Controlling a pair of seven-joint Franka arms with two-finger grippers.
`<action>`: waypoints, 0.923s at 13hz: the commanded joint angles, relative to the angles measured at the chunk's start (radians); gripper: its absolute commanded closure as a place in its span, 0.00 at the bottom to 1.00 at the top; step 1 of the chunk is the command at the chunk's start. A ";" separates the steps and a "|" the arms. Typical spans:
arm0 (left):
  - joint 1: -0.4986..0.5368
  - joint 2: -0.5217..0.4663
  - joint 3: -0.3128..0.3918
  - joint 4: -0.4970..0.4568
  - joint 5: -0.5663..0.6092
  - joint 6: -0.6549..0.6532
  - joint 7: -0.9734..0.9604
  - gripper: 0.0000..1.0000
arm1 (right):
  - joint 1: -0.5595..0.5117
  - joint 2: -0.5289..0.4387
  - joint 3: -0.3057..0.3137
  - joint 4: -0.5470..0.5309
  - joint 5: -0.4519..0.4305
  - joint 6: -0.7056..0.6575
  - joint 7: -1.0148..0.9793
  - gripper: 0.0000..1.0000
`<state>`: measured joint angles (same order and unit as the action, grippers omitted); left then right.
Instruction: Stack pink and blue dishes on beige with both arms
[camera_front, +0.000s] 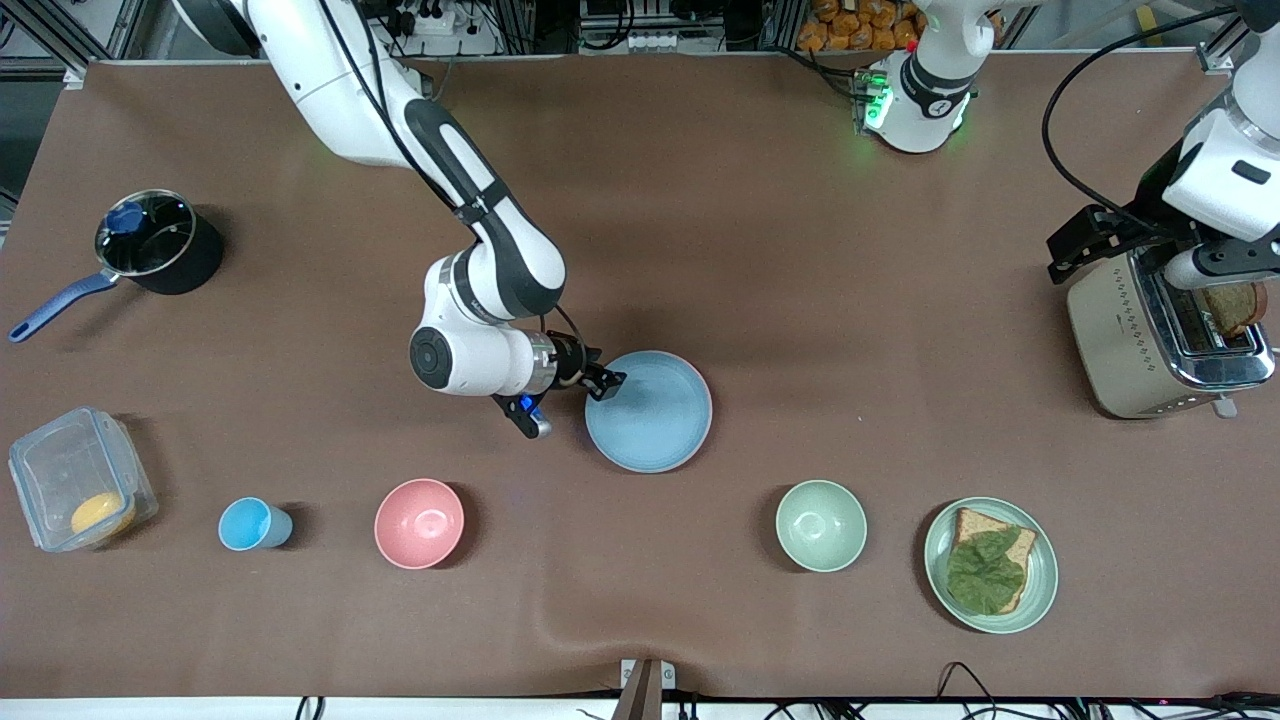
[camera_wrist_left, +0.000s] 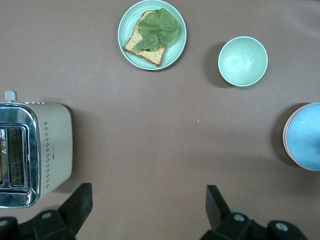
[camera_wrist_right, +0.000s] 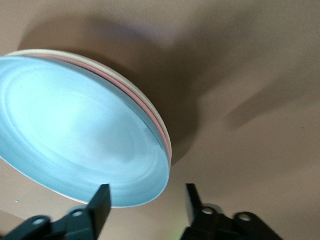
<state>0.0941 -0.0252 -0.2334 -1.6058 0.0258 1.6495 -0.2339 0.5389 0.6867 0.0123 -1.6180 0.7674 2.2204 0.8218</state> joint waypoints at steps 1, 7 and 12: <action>-0.010 -0.004 0.009 -0.002 0.003 -0.011 0.005 0.00 | -0.019 -0.044 -0.012 -0.020 0.001 -0.039 0.000 0.00; -0.010 -0.004 0.008 -0.003 0.005 -0.019 0.007 0.00 | -0.206 -0.153 -0.028 -0.020 -0.266 -0.327 -0.327 0.00; -0.010 -0.004 0.008 -0.003 0.003 -0.027 0.015 0.00 | -0.379 -0.258 -0.026 -0.020 -0.527 -0.462 -0.597 0.00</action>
<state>0.0930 -0.0237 -0.2329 -1.6095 0.0258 1.6389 -0.2339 0.2260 0.4872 -0.0317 -1.6118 0.2792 1.7977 0.3217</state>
